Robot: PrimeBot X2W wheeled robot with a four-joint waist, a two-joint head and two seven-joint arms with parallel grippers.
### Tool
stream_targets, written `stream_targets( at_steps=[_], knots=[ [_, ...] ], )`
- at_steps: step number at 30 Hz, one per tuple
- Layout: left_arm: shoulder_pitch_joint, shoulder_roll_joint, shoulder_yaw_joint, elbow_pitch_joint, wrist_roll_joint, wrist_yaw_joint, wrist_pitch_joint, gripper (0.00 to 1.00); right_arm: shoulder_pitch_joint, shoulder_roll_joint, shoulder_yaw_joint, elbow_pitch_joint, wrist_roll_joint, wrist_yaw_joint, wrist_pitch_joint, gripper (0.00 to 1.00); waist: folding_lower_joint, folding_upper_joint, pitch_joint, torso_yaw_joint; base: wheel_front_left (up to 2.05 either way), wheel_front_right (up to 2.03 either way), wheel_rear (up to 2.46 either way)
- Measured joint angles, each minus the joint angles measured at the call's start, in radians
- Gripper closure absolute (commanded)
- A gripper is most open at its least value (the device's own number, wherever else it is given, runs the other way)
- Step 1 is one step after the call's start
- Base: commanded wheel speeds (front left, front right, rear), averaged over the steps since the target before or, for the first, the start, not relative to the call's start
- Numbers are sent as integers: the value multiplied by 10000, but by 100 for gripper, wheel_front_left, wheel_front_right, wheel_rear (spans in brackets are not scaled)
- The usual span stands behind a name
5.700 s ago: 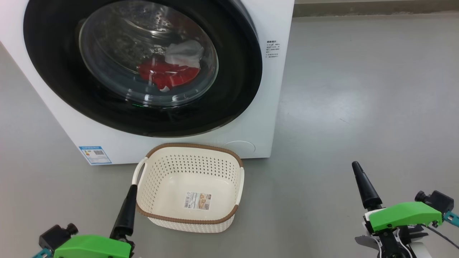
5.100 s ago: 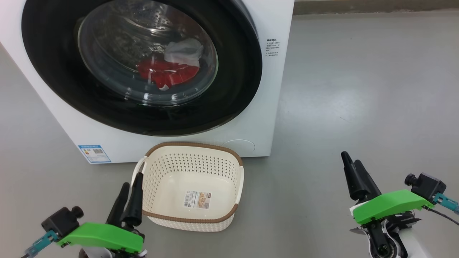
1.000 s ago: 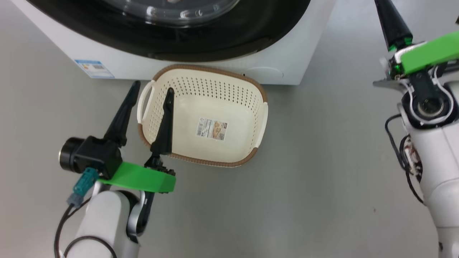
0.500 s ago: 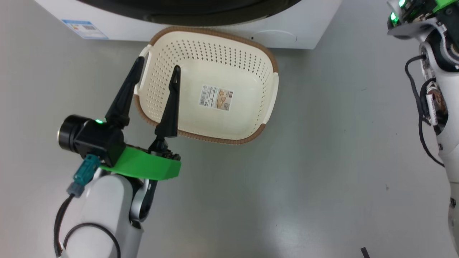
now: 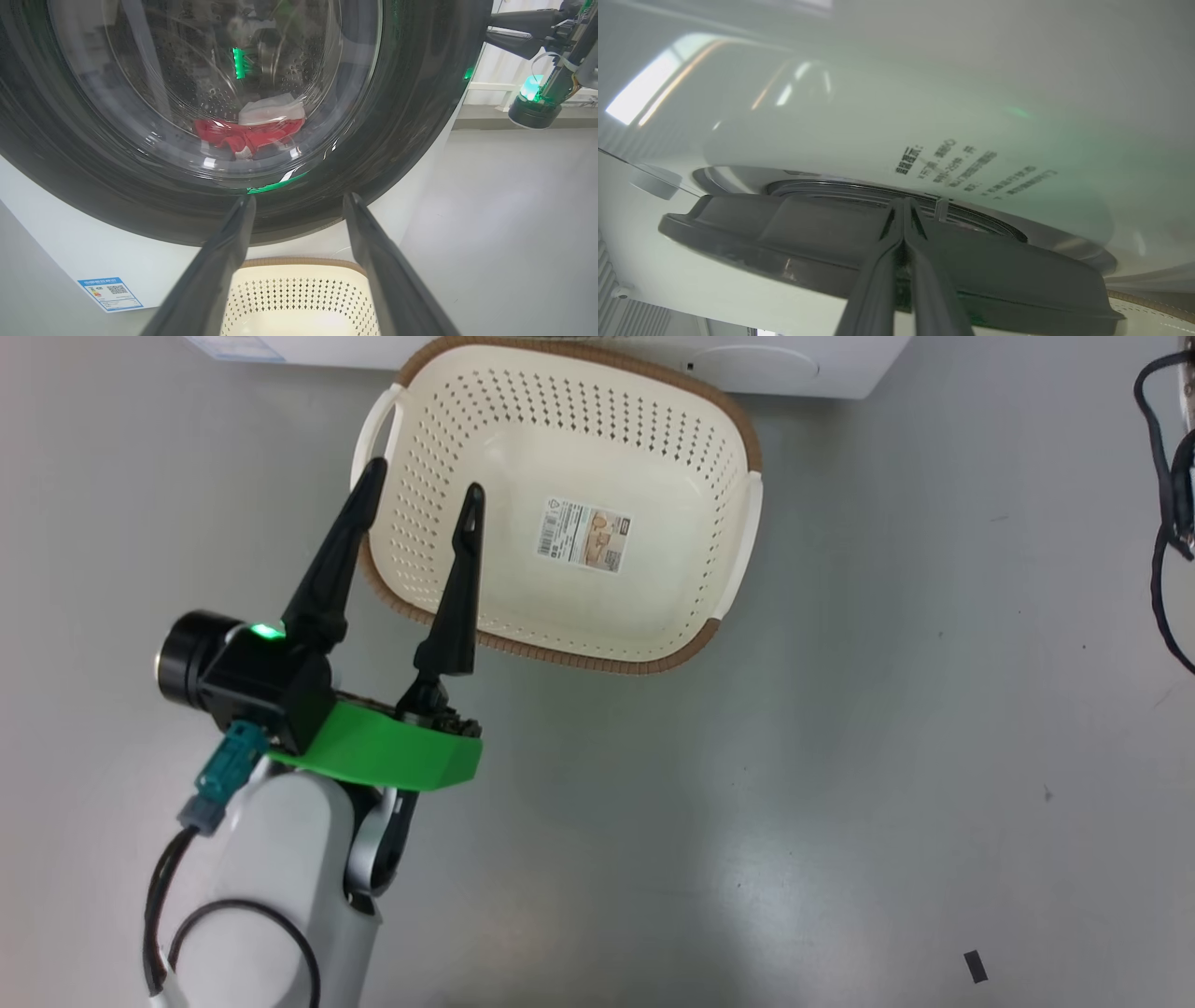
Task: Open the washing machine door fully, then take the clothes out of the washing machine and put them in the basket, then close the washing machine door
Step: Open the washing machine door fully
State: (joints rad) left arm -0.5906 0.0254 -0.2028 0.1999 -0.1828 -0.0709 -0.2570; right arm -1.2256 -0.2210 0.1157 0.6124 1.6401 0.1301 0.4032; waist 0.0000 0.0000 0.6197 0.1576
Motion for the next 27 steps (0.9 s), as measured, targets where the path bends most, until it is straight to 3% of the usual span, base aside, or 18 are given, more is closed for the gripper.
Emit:
stream_targets(
  at_steps=[13,27],
  knots=[
    [-174,-19,-242,29,-17,0,0,0,-746,-50,295,410,58,-46,949,100,0,0,291,174,0,0,0],
    [-283,-21,-79,96,-13,0,0,0,-700,-196,907,6,-228,-73,1699,100,0,1,124,-46,0,0,0]
  ],
)
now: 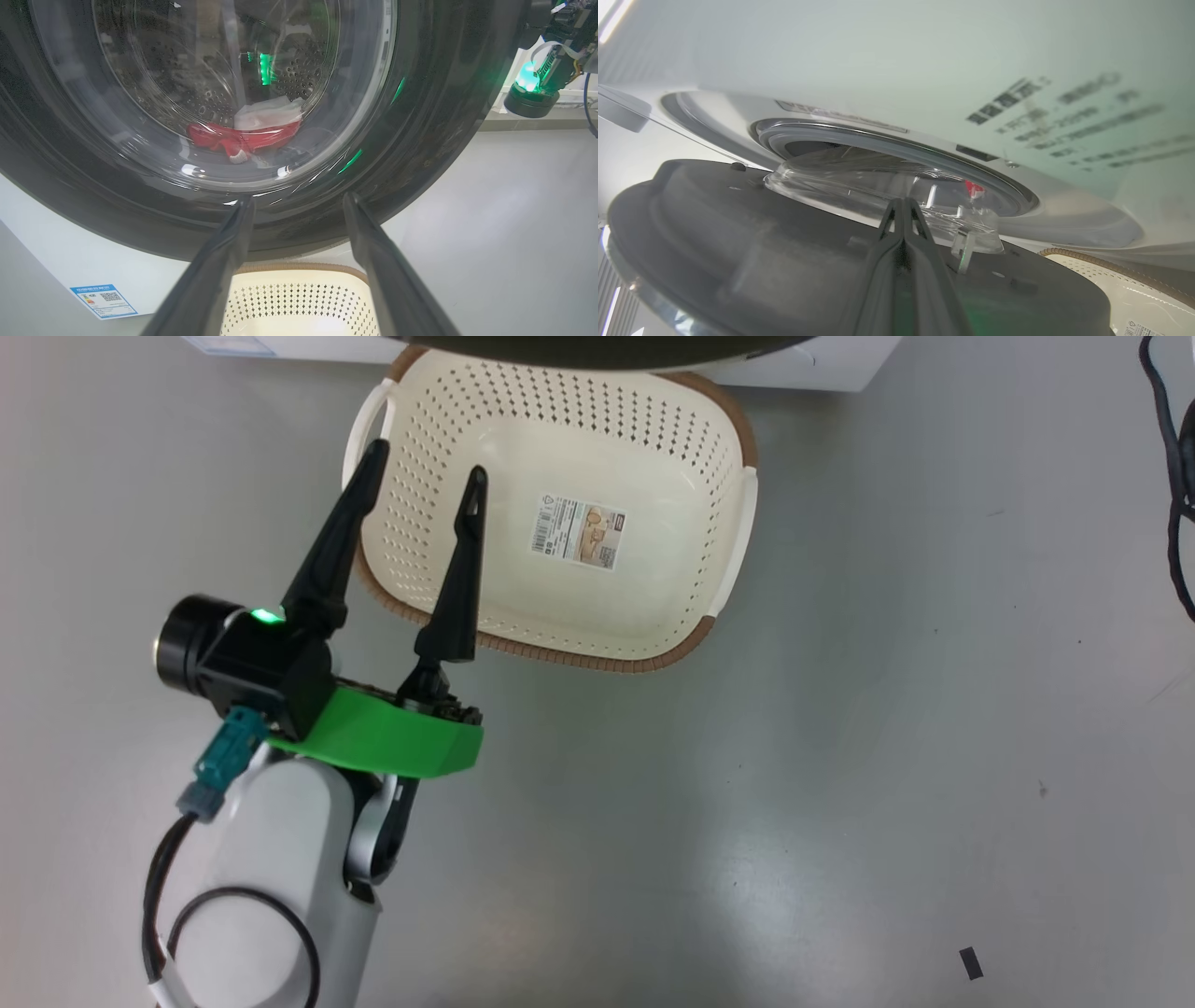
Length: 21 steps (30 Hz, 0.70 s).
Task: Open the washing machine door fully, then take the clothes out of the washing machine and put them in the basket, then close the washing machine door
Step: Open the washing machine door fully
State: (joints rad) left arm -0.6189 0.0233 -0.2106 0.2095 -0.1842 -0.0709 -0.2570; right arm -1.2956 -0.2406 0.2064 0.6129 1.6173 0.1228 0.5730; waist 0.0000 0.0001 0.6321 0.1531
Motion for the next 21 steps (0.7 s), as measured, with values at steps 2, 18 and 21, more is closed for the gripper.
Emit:
stream_targets(
  at_steps=[2,18,21],
  knots=[
    [2,0,73,42,0,0,0,0,15,50,48,-77,-2,0,92,100,0,0,-70,-29,0,0,0],
    [160,0,280,286,17,-13,0,0,1058,380,627,-142,-184,0,447,100,0,0,-851,-263,0,0,0],
    [368,0,288,366,17,-13,0,0,1318,477,671,-111,-184,0,537,100,1,0,-1047,-279,0,0,0]
  ],
)
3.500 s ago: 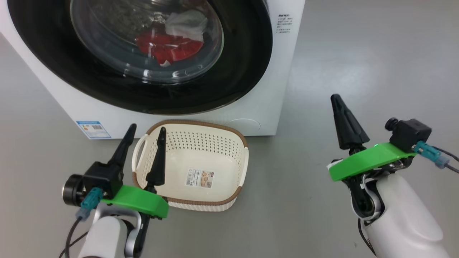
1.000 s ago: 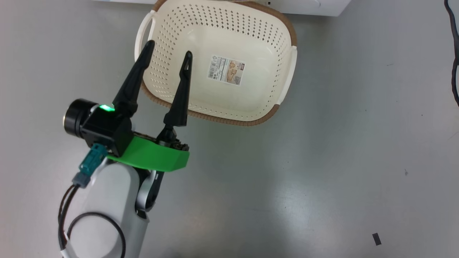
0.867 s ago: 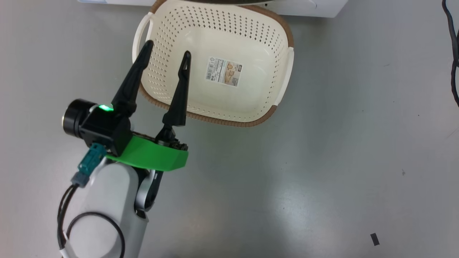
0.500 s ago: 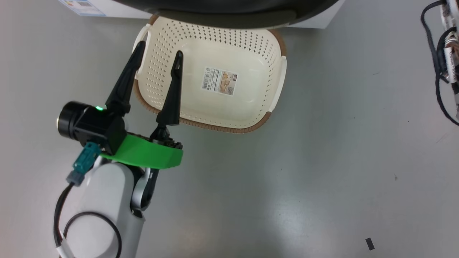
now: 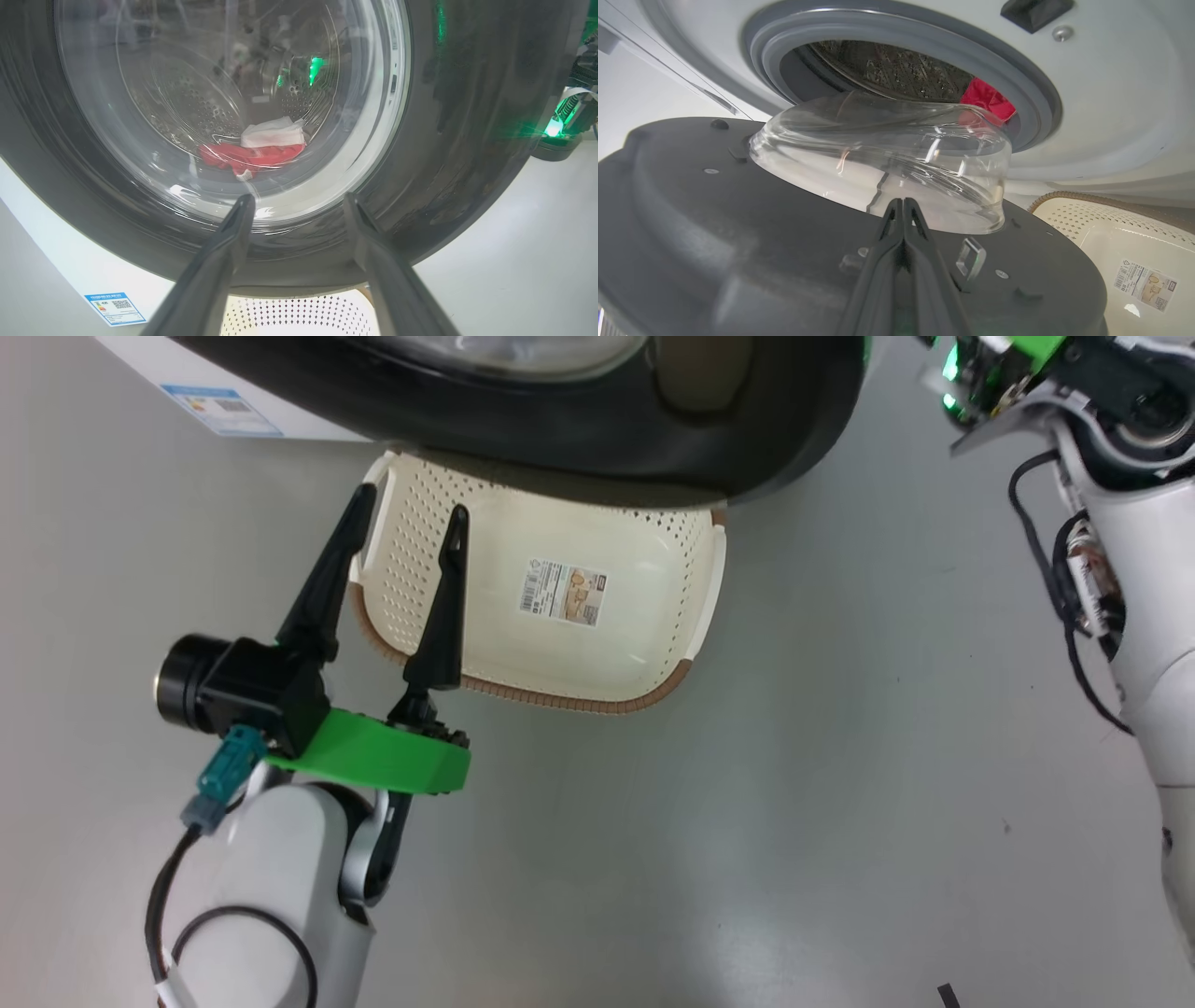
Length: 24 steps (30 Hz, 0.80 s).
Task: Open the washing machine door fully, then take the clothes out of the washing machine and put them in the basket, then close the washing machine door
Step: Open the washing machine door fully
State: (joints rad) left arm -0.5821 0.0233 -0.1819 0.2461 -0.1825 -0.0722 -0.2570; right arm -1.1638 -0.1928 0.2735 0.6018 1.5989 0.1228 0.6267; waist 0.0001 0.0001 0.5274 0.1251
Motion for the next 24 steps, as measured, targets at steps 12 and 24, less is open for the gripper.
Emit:
stream_targets(
  at_steps=[12,24],
  knots=[
    [363,4,211,290,0,0,2,0,806,374,311,188,-4,0,174,100,-1,0,-865,-103,0,0,0],
    [475,4,290,238,13,-21,0,0,790,311,694,1009,-1730,0,-1687,0,-1,0,-846,-337,0,0,0]
  ],
)
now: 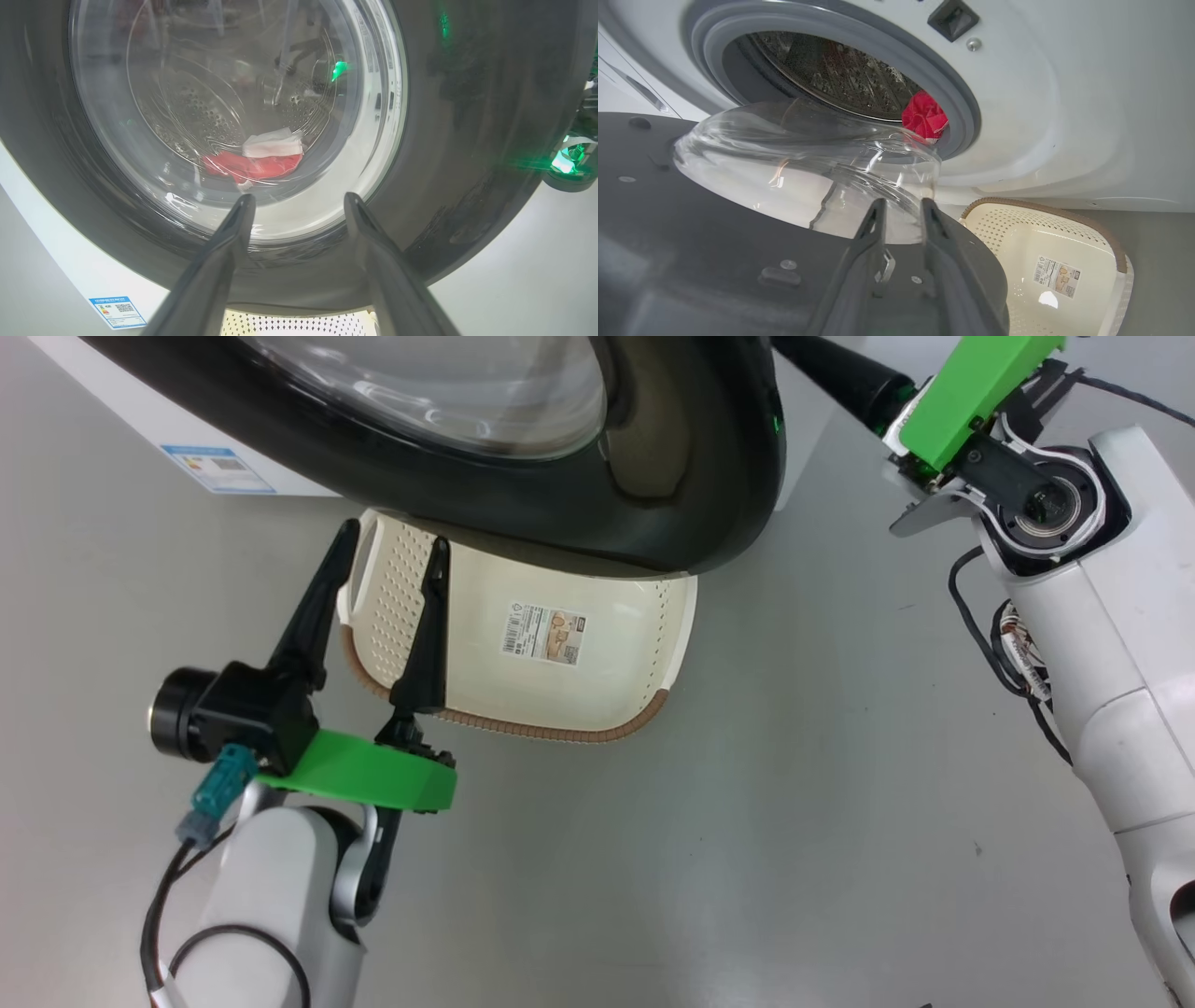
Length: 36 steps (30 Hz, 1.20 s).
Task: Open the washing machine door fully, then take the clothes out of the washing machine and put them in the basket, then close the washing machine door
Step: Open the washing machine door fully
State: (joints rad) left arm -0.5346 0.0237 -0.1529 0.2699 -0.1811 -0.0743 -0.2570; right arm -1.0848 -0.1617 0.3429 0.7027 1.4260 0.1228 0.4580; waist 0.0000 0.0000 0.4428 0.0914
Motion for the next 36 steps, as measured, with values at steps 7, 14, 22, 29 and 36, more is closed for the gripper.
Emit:
stream_targets(
  at_steps=[7,14,22,29,36],
  knots=[
    [-1,0,157,-38,48,-54,0,0,17,-533,520,-79,-1348,0,-1990,0,0,0,72,-146,0,0,0],
    [-1,2,245,-44,48,-54,0,0,619,-1212,1551,-119,-3432,2,-4661,0,0,0,83,-285,0,0,0],
    [19,2,353,-44,44,-52,0,0,840,-1419,2100,575,-5810,4,-6941,0,0,0,-2,-457,0,0,0],
    [35,4,437,-176,-234,-12,0,0,1801,-995,-740,-614,-8368,12,-7137,0,0,0,-66,-532,0,0,0],
    [160,2,339,-326,-242,138,0,0,3903,180,-2663,-2608,-11223,13,-7137,0,0,0,-140,-506,0,0,0]
  ],
)
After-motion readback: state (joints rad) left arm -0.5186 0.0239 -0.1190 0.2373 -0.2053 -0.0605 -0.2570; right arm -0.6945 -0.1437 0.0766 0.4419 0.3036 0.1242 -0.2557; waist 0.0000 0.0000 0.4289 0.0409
